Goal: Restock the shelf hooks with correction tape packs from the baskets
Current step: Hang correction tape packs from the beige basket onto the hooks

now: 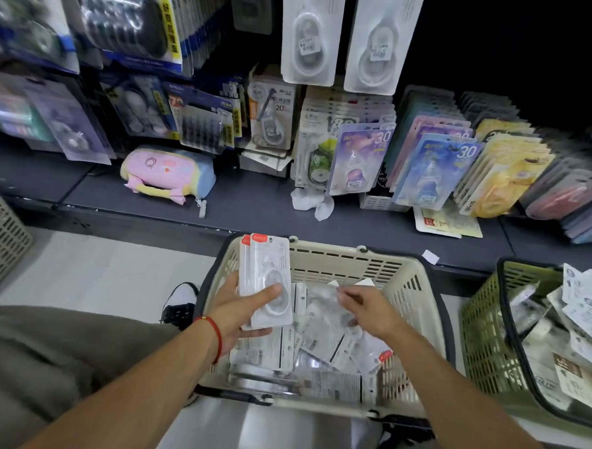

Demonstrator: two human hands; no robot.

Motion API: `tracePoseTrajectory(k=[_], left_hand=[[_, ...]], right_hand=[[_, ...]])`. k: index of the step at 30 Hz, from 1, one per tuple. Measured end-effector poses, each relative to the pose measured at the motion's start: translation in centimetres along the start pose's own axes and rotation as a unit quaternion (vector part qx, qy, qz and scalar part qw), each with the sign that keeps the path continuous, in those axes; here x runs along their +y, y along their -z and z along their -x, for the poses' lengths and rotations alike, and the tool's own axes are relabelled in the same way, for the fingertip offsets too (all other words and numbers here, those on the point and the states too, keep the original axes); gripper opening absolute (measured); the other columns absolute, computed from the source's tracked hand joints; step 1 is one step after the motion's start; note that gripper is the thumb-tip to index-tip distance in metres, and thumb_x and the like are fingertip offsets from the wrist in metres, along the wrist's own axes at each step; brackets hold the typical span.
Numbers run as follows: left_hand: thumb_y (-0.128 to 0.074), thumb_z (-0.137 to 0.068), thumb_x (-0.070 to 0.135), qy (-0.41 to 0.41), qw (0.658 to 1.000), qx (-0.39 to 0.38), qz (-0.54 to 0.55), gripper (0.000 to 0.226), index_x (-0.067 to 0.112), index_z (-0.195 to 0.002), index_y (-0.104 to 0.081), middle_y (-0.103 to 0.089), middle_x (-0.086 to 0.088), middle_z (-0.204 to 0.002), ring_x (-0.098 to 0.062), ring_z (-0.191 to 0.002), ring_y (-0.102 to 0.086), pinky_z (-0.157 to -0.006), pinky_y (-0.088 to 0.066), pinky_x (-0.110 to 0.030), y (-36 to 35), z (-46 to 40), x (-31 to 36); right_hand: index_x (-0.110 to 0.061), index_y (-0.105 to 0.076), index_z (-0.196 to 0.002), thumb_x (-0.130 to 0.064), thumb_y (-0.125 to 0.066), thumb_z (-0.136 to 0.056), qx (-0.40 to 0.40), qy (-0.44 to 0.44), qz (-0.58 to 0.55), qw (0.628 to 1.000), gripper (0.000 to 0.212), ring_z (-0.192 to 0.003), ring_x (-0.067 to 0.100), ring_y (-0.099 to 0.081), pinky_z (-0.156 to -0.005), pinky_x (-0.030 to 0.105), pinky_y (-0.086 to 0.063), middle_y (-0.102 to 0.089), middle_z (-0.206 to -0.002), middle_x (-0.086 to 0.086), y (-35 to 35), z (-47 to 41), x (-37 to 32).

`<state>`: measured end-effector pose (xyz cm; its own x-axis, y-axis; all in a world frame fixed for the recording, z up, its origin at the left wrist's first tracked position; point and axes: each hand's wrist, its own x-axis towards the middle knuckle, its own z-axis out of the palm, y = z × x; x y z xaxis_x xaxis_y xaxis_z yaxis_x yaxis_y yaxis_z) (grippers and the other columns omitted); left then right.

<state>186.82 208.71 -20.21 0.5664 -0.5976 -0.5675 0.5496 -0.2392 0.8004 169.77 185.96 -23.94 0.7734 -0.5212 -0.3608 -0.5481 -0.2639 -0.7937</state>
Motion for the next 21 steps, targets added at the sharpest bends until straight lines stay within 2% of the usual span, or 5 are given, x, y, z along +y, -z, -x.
tracePoseTrajectory(k=[2,6,11,15,21], left_hand=[[-0.096,-0.057,0.040,-0.014,1.000,-0.007,-0.010,0.071,0.041,-0.120,-0.065,-0.082,0.003,-0.106,-0.028,-0.097,-0.079,-0.074,-0.066,-0.048,-0.4,0.4,0.9],[-0.095,-0.061,0.044,-0.056,0.997,-0.039,-0.036,0.071,0.036,-0.124,-0.064,-0.081,0.005,-0.108,-0.023,-0.096,-0.079,-0.072,-0.065,-0.044,-1.8,1.1,3.8],[-0.092,-0.071,0.048,-0.084,0.983,-0.157,-0.042,0.067,0.035,-0.129,-0.061,-0.077,-0.001,-0.123,-0.029,-0.108,-0.077,-0.078,-0.064,-0.048,-5.0,2.6,8.0],[-0.088,-0.077,0.042,-0.109,0.970,-0.217,-0.032,0.067,0.036,-0.137,-0.057,-0.073,-0.001,-0.132,-0.031,-0.116,-0.073,-0.086,-0.063,-0.056,-7.1,3.6,10.6],[-0.079,-0.087,0.019,-0.152,0.951,-0.269,-0.027,0.065,0.033,-0.145,-0.053,-0.071,-0.005,-0.137,-0.029,-0.122,-0.070,-0.084,-0.063,-0.046,-9.1,3.8,14.5]], right_hand=[[0.009,-0.071,-0.099,-0.024,-0.062,-0.105,0.083,0.029,-0.003,0.996,0.034,-0.066,0.016,-0.049,-0.064,0.044,-0.059,-0.049,-0.077,0.009,3.6,-0.3,-2.9],[-0.021,-0.056,-0.059,-0.049,-0.071,-0.093,0.086,0.100,-0.019,0.991,0.047,-0.055,0.005,-0.040,-0.059,0.028,-0.033,-0.045,-0.059,-0.010,10.4,0.9,-11.2],[-0.008,-0.060,-0.065,-0.066,-0.071,-0.082,0.040,0.142,0.028,0.989,0.061,-0.052,0.004,-0.038,-0.051,0.012,-0.033,-0.041,-0.060,-0.006,12.3,2.8,-18.9],[-0.023,-0.066,-0.076,-0.062,-0.070,-0.091,0.227,0.191,0.165,0.941,0.042,-0.076,0.015,-0.061,-0.068,0.036,-0.048,-0.065,-0.072,-0.011,11.2,3.4,-20.1],[-0.028,-0.064,-0.079,-0.066,-0.069,-0.087,0.326,0.232,0.102,0.911,0.039,-0.078,0.001,-0.057,-0.064,0.026,-0.041,-0.063,-0.077,-0.018,11.7,3.2,-22.6]])
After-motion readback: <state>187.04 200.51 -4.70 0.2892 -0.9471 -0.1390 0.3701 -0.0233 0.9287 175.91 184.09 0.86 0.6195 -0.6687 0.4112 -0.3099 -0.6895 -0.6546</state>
